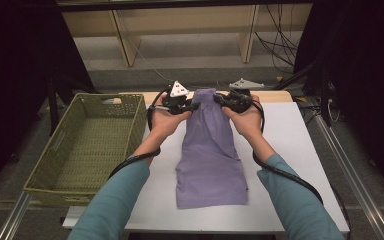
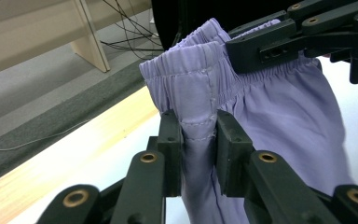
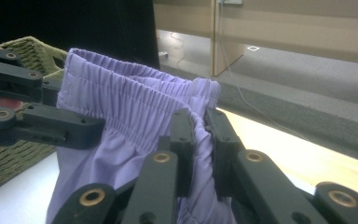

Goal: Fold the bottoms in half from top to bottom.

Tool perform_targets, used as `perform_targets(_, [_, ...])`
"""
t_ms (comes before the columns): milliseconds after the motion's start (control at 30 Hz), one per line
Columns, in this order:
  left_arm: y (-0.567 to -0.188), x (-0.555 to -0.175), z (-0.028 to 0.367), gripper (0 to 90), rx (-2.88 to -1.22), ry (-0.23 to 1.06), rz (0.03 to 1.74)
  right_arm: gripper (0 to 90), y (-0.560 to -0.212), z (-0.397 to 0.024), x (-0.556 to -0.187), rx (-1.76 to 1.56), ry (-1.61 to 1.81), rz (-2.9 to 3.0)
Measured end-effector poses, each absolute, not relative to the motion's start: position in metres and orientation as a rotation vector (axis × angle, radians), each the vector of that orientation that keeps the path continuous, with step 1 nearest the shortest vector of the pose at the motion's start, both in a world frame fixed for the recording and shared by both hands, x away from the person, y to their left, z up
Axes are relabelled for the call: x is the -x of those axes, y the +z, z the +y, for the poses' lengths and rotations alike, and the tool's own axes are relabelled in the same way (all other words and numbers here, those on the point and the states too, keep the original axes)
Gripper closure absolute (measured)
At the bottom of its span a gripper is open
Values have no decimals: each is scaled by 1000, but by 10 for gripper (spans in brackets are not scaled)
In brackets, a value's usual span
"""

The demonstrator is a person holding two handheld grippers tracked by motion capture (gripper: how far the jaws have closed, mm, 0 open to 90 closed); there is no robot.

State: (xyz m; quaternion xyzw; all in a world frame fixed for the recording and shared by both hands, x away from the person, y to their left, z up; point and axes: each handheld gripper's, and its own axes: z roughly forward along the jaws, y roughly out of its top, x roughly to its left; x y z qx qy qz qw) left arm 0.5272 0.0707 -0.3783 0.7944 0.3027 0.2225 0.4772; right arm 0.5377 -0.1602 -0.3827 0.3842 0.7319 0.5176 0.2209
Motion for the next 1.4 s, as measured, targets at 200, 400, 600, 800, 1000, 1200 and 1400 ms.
perform_targets(200, [-389, -519, 72, 748, -1931, 526, 735, 831, -393, -162, -529, -1057, 1441, 2023])
perform_targets(400, [-391, -513, 72, 767, -1924, 525, 721, 831, -396, -163, -523, -1040, 1449, 2022])
perform_targets(600, [-392, -508, 71, 773, -1918, 515, 715, 833, -397, -163, -518, -1030, 1453, 2011])
perform_targets(800, [-396, -502, 72, 775, -1915, 522, 698, 833, -400, -164, -511, -1011, 1464, 2008])
perform_targets(1000, [-400, -494, 72, 776, -1908, 529, 682, 833, -402, -165, -505, -993, 1462, 2007])
perform_targets(1200, [-404, -486, 73, 776, -1910, 539, 659, 833, -406, -166, -496, -979, 1472, 2001])
perform_targets(1400, [-408, -481, 77, 777, -1913, 544, 647, 833, -410, -164, -489, -955, 1471, 1999])
